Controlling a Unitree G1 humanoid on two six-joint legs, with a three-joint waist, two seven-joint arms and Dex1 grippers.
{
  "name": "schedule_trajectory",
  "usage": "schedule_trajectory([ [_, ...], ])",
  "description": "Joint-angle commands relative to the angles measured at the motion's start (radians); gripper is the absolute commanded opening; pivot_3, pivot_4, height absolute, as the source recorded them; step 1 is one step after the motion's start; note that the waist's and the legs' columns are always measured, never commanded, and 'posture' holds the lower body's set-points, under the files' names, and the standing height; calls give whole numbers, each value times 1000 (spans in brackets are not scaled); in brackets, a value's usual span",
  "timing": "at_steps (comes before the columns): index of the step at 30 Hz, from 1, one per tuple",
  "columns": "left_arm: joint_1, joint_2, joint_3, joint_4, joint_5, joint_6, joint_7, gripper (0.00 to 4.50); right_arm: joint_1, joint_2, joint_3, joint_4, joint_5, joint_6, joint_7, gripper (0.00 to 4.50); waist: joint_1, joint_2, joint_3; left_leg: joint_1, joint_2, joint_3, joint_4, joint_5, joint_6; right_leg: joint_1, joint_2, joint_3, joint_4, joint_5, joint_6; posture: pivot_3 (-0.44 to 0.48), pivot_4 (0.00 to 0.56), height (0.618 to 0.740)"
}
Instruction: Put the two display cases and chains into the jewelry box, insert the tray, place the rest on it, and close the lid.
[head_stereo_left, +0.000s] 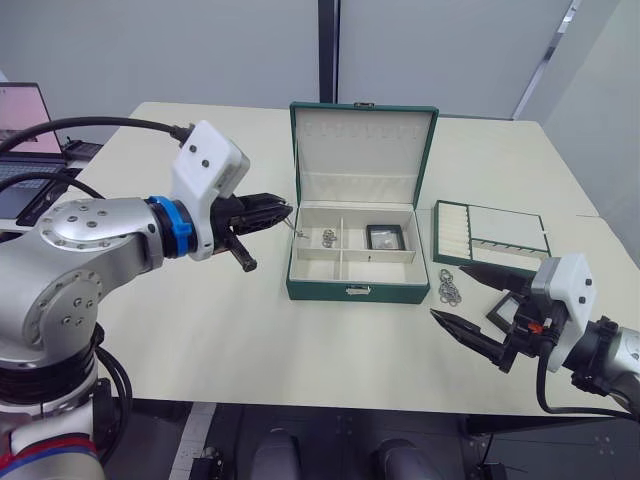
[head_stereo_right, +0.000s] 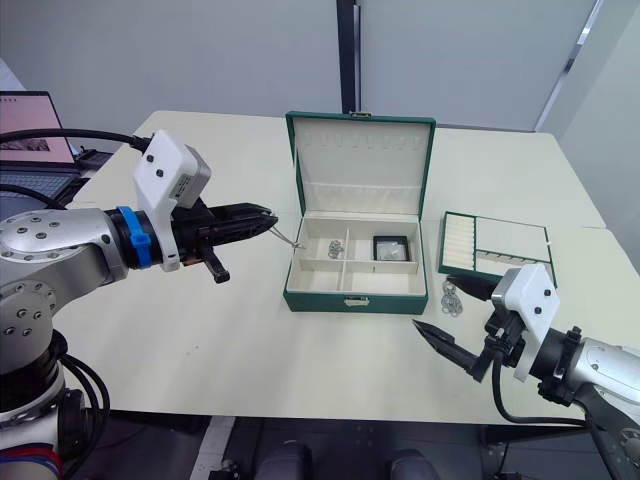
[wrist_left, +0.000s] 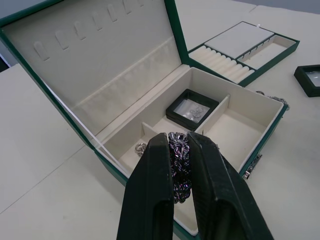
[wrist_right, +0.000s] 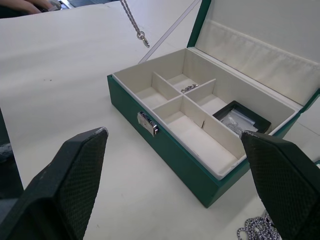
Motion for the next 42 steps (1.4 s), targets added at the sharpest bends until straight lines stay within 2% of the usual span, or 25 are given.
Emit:
schedule_trajectory([
  [1,-28,-9,-16,-3,-8,-17,21,168,2,5,-33,-23,-8,-20,-3,4500,0,0,0,0,0,0,0,0,0,0,0,0,0,0,0,0,150,740],
  [10,-40,-54,-104,55,30,-100,44,168,17,11,-34,-46,-15,-13,-25,4500,0,0,0,0,0,0,0,0,0,0,0,0,0,0,0,0,150,740],
  [25,21,-122,-250,192,165,-297,25,168,27,4,-28,-64,-19,-1,-59,4500,1,0,0,0,0,0,0,0,0,0,0,0,0,0,0,0,150,740],
  [33,73,-113,-274,216,224,-358,0,168,42,7,-45,-56,-20,-6,-51,4500,1,0,0,0,0,0,0,0,0,0,0,1,0,0,0,0,150,740],
  [42,66,-135,-306,265,276,-407,-27,168,36,3,-50,-51,-19,-4,-45,4500,2,0,0,0,0,0,0,0,0,0,0,0,0,0,0,0,150,740],
])
